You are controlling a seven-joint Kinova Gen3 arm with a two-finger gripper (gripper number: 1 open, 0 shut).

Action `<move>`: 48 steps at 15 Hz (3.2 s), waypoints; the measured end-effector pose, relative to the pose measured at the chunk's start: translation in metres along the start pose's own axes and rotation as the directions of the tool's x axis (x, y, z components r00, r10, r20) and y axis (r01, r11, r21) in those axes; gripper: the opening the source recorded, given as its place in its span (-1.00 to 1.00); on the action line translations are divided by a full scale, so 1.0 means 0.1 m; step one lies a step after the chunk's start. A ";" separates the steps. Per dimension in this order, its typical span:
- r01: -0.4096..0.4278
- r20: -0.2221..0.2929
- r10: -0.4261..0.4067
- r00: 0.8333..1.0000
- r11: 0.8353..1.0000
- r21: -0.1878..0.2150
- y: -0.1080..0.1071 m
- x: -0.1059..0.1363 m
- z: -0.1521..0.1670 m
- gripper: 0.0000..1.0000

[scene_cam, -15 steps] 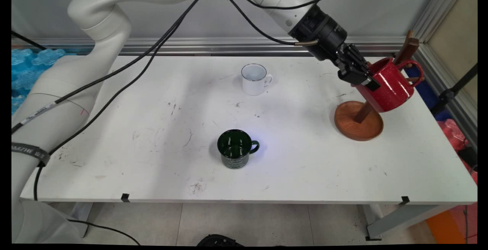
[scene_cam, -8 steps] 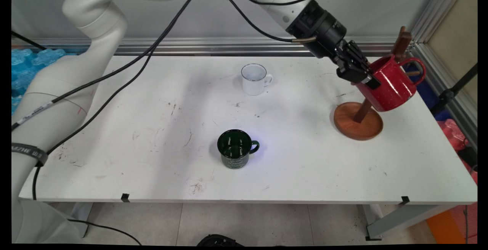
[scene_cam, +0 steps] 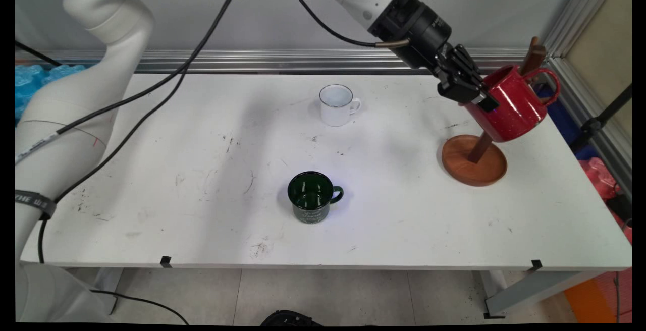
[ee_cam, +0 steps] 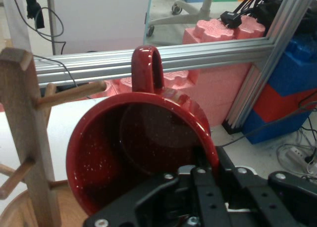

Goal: Place the picked object on the table

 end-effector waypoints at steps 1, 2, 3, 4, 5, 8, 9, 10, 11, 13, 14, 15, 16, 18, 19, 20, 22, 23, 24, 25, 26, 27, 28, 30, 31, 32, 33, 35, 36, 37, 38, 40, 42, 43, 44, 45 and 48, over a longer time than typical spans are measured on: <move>-0.002 0.002 0.002 1.000 1.000 0.005 0.03 0.01 -0.04 -1.00; -0.003 0.005 0.003 1.000 1.000 0.010 0.07 0.03 -0.07 -1.00; -0.004 0.007 0.004 1.000 1.000 0.014 0.10 0.04 -0.10 -1.00; -0.005 0.011 0.004 1.000 1.000 0.022 0.13 0.05 -0.14 -1.00; -0.005 0.014 0.004 1.000 1.000 0.029 0.16 0.06 -0.18 -1.00; 0.000 0.029 -0.001 1.000 0.998 0.057 0.28 0.07 -0.30 -1.00; 0.001 0.036 -0.004 0.999 0.998 0.067 0.33 0.07 -0.35 -1.00; 0.005 0.043 -0.008 0.999 0.997 0.078 0.38 0.07 -0.40 -1.00; 0.008 0.050 -0.012 0.999 0.996 0.087 0.42 0.07 -0.44 -1.00; 0.013 0.066 -0.020 0.998 0.994 0.108 0.52 0.06 -0.55 -1.00; 0.014 0.074 -0.023 0.997 0.993 0.118 0.56 0.05 -0.60 -1.00; 0.016 0.080 -0.026 0.996 0.992 0.125 0.59 0.05 -0.63 -1.00; 0.017 0.089 -0.029 0.996 0.991 0.136 0.63 0.04 -0.68 -1.00; 0.018 0.105 -0.034 0.994 0.988 0.154 0.69 0.01 -0.77 -1.00; 0.017 0.115 -0.036 0.993 0.986 0.164 0.73 0.00 -0.82 -1.00; 0.012 0.130 -0.036 0.991 0.984 0.179 0.77 -0.02 -0.88 -1.00; -0.005 0.164 -0.028 0.986 0.980 0.200 0.83 -0.06 -0.98 -1.00; -0.016 0.184 -0.024 0.983 0.978 0.210 0.86 -0.09 -1.03 -1.00; -0.024 0.199 -0.021 0.980 0.976 0.217 0.89 -0.11 -1.07 -1.00; -0.031 0.214 -0.018 0.977 0.974 0.224 0.91 -0.13 -1.11 -1.00; -0.041 0.232 -0.015 0.973 0.971 0.234 0.94 -0.16 -1.15 -1.00; -0.050 0.248 -0.013 0.969 0.969 0.243 0.96 -0.18 -1.18 -1.00; -0.058 0.264 -0.010 0.965 0.966 0.250 0.98 -0.20 -1.20 -1.00; -0.080 0.304 -0.007 0.953 0.959 0.272 1.02 -0.25 -1.24 -1.00; -0.087 0.320 -0.009 0.947 0.955 0.284 1.03 -0.27 -1.25 -1.00; -0.092 0.338 -0.016 0.941 0.949 0.300 1.05 -0.30 -1.26 -1.00; -0.095 0.355 -0.025 0.934 0.943 0.318 1.07 -0.33 -1.26 -1.00; -0.100 0.388 -0.048 0.921 0.930 0.353 1.09 -0.39 -1.27 -1.00; -0.104 0.407 -0.061 0.911 0.923 0.371 1.10 -0.42 -1.27 -1.00; -0.109 0.427 -0.071 0.902 0.917 0.383 1.10 -0.45 -1.26 -1.00; -0.116 0.447 -0.082 0.891 0.910 0.397 1.11 -0.48 -1.26 -1.00; -0.123 0.480 -0.105 0.871 0.899 0.421 1.10 -0.53 -1.23 -1.00; -0.120 0.508 -0.141 0.850 0.887 0.446 1.10 -0.59 -1.20 -1.00; -0.118 0.520 -0.157 0.840 0.882 0.456 1.10 -0.62 -1.18 -1.00; -0.114 0.531 -0.175 0.829 0.877 0.467 1.09 -0.66 -1.16 -1.00; -0.111 0.543 -0.192 0.817 0.873 0.475 1.08 -0.69 -1.13 -1.00; -0.109 0.577 -0.227 0.785 0.866 0.488 1.05 -0.80 -1.04 -1.00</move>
